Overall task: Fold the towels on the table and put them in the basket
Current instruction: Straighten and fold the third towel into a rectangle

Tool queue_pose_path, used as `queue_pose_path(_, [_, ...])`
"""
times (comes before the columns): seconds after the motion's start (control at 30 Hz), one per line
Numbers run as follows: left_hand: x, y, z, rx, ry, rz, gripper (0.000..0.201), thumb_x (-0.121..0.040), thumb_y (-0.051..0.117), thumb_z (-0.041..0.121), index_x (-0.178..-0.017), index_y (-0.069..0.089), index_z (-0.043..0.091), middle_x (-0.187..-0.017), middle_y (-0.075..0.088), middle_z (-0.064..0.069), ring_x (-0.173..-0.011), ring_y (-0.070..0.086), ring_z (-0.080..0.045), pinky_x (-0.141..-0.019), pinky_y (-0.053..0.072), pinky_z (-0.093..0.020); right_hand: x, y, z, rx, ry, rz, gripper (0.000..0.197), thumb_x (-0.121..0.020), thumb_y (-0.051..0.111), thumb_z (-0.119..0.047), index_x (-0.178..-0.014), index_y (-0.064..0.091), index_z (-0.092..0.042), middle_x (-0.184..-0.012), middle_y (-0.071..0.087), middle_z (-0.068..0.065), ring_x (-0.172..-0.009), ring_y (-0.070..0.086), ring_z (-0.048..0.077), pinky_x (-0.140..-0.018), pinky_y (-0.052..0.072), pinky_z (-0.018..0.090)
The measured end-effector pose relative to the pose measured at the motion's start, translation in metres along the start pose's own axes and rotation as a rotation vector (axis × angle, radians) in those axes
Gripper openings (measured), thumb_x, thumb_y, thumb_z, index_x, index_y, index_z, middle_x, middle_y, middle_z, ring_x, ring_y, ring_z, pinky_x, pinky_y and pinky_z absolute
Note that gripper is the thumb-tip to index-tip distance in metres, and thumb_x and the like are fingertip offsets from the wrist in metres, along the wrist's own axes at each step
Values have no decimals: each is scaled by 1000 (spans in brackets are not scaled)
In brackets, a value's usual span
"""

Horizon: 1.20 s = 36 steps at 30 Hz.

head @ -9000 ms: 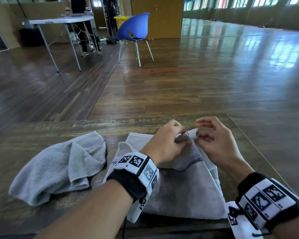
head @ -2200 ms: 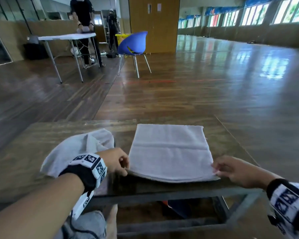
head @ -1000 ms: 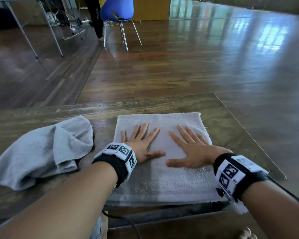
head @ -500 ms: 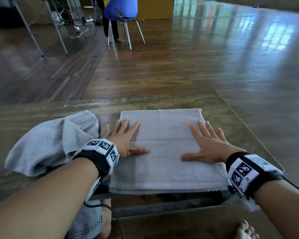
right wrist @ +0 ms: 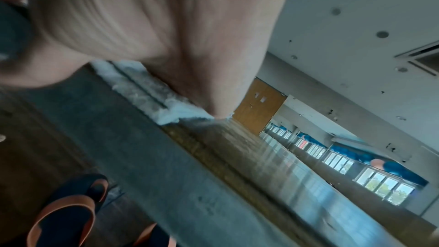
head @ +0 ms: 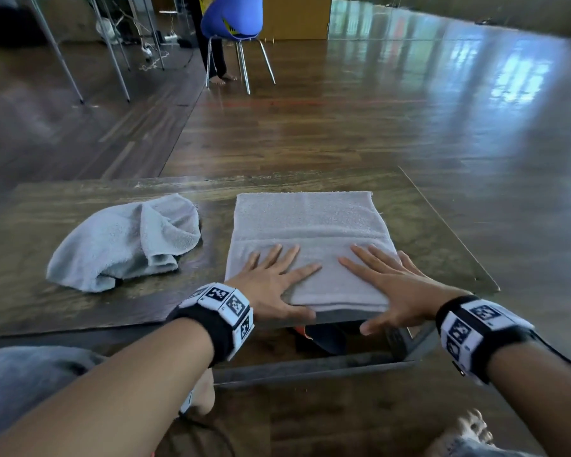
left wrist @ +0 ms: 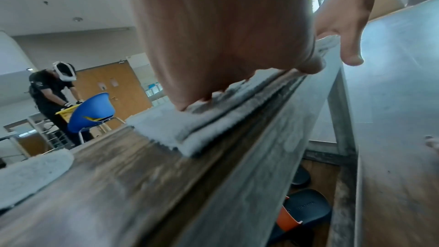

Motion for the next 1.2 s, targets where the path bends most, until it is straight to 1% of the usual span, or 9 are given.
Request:
queue_pose_path(0.2, [0,-12,6,58,-39,36,91,-71,33,94,-149,0,60,-166,-13,4,-153,-12,-24,-121,-10,-49,-3,-10,-1,24,30,67,131,-59,72,-80,-153,-16,-54,-158,-27,-21,-147,-32,8,-121,-19,51])
queue_pose_path(0.27, [11,-21,11,189,4,204,79,-74,38,89,-144,35,53,-162,24,2,-150,20,-23,-123,11,-44,12,-14,1,-83,-4,239,115,-60,67,-83,-156,12,-52,-162,-1,-24,-151,-13,2,-125,-5,43])
queue_pose_path(0.33, [23,-26,15,220,63,373,54,-82,45,77,-121,60,43,-127,52,11,-120,45,-12,-110,34,-39,33,-17,8,-187,-8,407,89,-64,67,-78,-144,42,-48,-152,34,-24,-144,18,3,-122,24,41])
queue_pose_path(0.4, [30,-25,20,177,82,452,33,-89,55,60,-107,67,36,-104,52,14,-101,45,-7,-99,40,-36,50,-16,17,-240,20,525,63,-71,71,-68,-127,58,-42,-125,51,-27,-123,39,3,-106,43,35])
queue_pose_path(0.5, [31,-20,24,150,81,486,29,-90,61,53,-106,68,30,-101,54,12,-98,46,-8,-95,39,-31,65,-7,26,-322,65,625,31,-81,80,-41,-109,69,-32,-105,56,-24,-101,53,6,-91,50,33])
queue_pose_path(0.67, [27,-26,40,133,84,509,24,-92,62,45,-104,71,27,-101,58,11,-99,49,-9,-94,38,-28,75,-6,27,-345,103,711,8,-90,74,-15,-95,77,-21,-94,64,-15,-86,63,8,-80,55,38])
queue_pose_path(0.87, [37,-38,53,167,88,614,13,-95,58,32,-92,66,23,-93,61,11,-90,53,-8,-78,48,-28,91,-20,17,-257,80,897,6,-93,70,-17,-96,73,-20,-95,63,-12,-86,61,13,-73,52,33])
queue_pose_path(1.03, [39,-27,52,149,102,413,13,-94,60,36,-99,65,25,-104,55,10,-101,48,-8,-86,50,-34,96,-2,11,-41,46,716,10,-90,74,-20,-97,68,-25,-100,59,-15,-93,55,7,-59,56,32])
queue_pose_path(1.2, [38,-24,54,115,82,402,18,-88,67,42,-98,61,29,-104,51,13,-103,45,-7,-82,51,-32,96,6,11,-8,91,655,34,-77,84,-32,-102,62,-29,-105,55,-16,-96,55,8,-56,52,25])
Point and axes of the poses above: each hand's wrist, its own x-axis away from the middle knuckle, its own y-axis out of the palm, z = x × y, the point moved 5 cm from there along -x, towards the middle knuckle
